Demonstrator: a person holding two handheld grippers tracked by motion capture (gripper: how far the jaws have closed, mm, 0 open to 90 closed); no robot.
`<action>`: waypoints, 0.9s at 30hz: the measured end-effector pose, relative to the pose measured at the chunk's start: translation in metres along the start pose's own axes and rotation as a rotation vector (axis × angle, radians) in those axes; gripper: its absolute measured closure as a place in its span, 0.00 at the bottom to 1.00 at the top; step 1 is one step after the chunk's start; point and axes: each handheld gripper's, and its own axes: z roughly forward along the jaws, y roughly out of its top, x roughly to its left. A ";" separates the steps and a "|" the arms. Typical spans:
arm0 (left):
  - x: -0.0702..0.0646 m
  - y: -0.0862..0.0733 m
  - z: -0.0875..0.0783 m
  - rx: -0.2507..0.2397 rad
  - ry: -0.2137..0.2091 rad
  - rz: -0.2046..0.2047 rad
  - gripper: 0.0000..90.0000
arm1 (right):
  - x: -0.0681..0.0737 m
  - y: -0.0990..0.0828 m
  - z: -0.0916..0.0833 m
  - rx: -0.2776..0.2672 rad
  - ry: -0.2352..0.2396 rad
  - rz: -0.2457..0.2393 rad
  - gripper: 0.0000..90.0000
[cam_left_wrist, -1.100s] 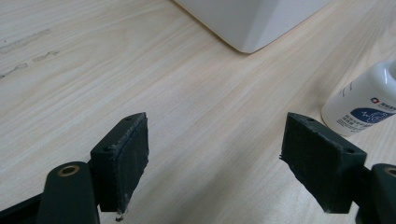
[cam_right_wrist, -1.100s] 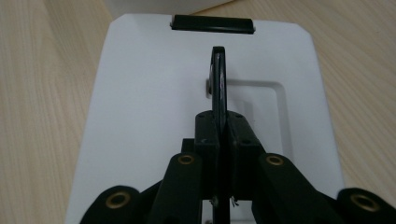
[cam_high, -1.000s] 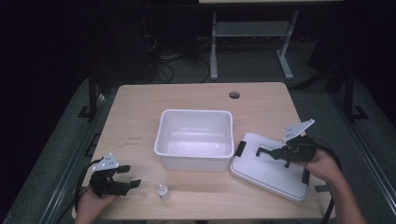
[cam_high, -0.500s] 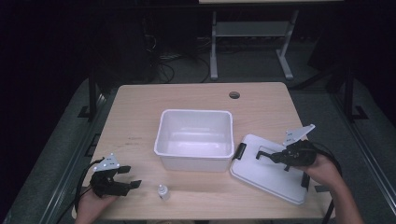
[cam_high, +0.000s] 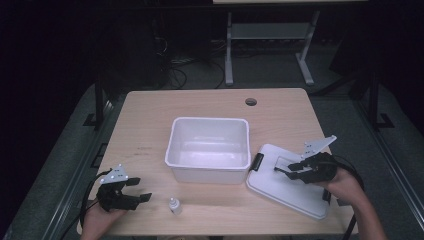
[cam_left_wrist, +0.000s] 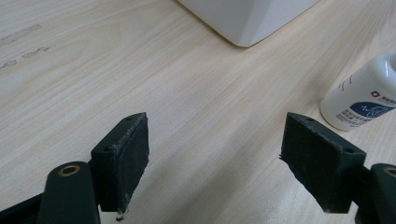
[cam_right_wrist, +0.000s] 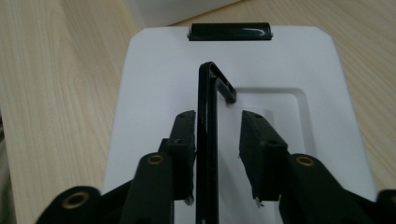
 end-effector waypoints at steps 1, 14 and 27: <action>0.000 0.000 0.000 0.001 -0.001 0.000 0.26 | 0.001 0.000 0.000 -0.005 0.001 -0.003 0.70; -0.002 0.000 0.002 0.009 -0.009 0.010 0.26 | 0.019 0.004 -0.005 -0.041 -0.033 -0.046 0.58; -0.005 0.000 0.004 0.021 -0.014 0.022 0.26 | 0.040 0.003 -0.010 -0.085 -0.048 -0.077 0.51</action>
